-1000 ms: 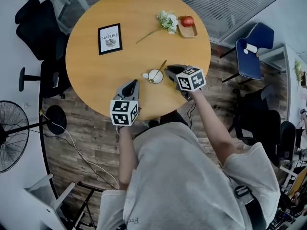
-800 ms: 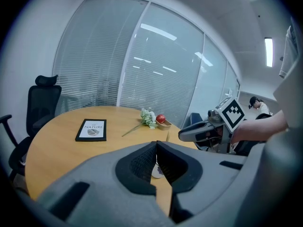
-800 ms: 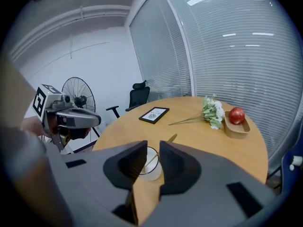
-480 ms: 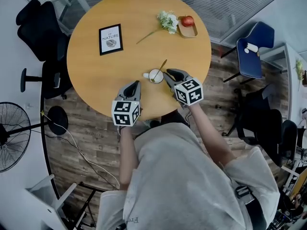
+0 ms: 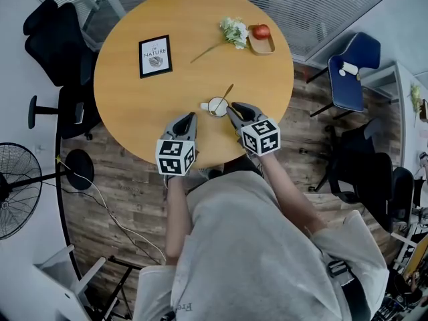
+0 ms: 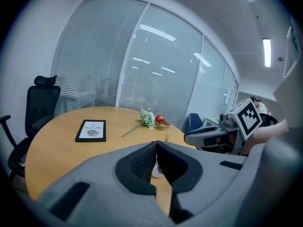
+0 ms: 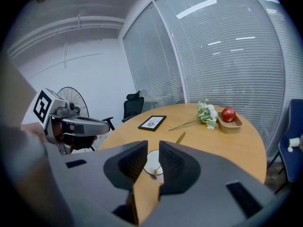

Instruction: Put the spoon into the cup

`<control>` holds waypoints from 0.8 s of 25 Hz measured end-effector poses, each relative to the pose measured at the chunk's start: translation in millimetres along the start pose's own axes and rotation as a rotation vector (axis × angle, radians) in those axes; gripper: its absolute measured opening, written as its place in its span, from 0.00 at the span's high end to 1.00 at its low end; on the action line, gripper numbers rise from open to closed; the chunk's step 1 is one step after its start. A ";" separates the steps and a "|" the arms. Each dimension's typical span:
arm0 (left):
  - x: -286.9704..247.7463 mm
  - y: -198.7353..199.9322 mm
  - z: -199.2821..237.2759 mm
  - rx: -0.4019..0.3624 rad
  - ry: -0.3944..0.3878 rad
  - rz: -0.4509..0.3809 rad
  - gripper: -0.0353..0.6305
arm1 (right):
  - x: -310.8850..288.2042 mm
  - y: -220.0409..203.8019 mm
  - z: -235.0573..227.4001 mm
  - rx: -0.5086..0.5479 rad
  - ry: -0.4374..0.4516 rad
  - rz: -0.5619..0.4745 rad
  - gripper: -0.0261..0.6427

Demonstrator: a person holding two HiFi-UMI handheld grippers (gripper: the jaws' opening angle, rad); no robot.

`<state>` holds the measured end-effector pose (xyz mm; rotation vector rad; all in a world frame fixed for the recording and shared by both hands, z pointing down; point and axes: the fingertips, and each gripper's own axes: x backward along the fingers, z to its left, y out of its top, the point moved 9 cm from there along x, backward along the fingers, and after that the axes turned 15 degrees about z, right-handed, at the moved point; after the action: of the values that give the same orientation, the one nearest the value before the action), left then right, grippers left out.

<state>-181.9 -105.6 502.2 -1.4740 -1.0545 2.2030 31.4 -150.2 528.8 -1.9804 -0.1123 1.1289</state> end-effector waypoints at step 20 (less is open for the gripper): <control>2.9 -4.8 -2.5 -0.021 -0.025 0.007 0.93 | 6.4 -19.8 19.9 -0.066 -0.052 -0.042 0.87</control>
<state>-181.6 -99.5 503.1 -1.4647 -1.0857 2.2273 26.4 -122.2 533.4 -1.9981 -0.2206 1.1632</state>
